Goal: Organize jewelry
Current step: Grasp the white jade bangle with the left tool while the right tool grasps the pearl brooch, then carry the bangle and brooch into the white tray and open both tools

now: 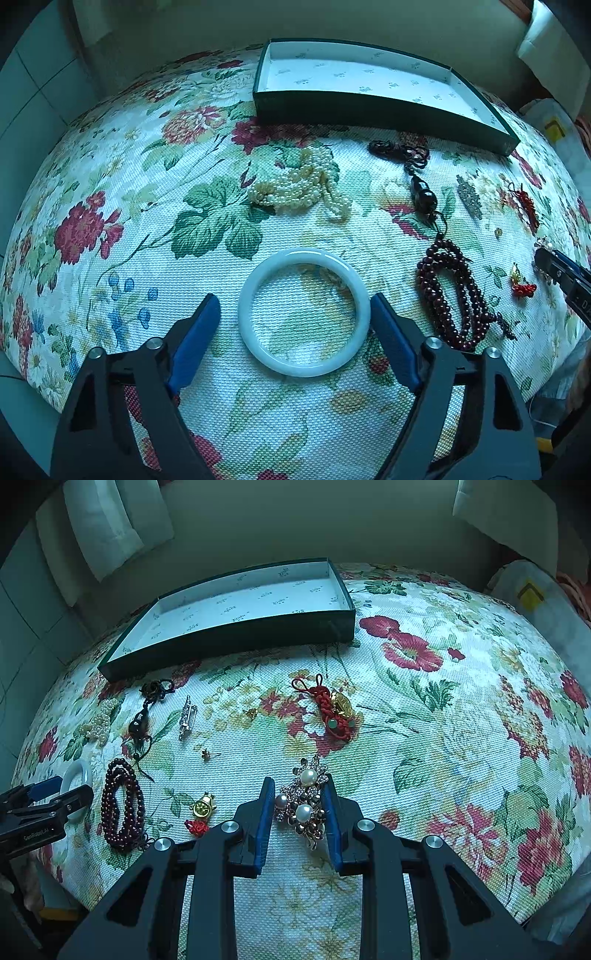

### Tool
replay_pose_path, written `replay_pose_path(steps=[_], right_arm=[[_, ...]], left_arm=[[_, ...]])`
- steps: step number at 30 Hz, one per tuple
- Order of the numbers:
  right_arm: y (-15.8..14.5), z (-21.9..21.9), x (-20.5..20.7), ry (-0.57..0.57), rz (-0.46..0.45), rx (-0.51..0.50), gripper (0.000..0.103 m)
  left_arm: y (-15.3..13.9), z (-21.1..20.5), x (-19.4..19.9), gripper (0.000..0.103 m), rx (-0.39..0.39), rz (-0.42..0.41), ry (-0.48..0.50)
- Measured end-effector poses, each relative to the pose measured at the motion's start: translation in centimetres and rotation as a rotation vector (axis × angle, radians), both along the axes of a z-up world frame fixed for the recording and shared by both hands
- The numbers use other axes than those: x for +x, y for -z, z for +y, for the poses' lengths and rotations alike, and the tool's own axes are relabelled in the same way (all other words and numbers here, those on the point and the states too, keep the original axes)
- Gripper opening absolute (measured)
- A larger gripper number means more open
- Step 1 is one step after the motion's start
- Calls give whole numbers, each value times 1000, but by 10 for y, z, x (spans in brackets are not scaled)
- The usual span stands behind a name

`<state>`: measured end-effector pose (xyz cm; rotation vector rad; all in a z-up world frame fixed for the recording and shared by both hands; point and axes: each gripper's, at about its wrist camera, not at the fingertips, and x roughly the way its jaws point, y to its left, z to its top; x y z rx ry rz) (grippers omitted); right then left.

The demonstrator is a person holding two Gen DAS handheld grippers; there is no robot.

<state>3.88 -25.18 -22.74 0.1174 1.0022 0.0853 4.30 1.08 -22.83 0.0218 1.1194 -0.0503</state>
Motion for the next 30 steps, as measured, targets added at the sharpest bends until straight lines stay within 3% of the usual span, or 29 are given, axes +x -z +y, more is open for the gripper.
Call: replay_pose_path(steps=[11,18,30], right_arm=[[-2,1,-3,-2,-14,3,26],[-19,2,-3,-8,-50,15,26],[-68,18,44,-34,-171,45,26]], left_arm=[[-5,-2,-4,70,-6,-12,17],[-30,-5,0,70,-20,-73,30],[-80,-18,56,70,-51,-191,60]])
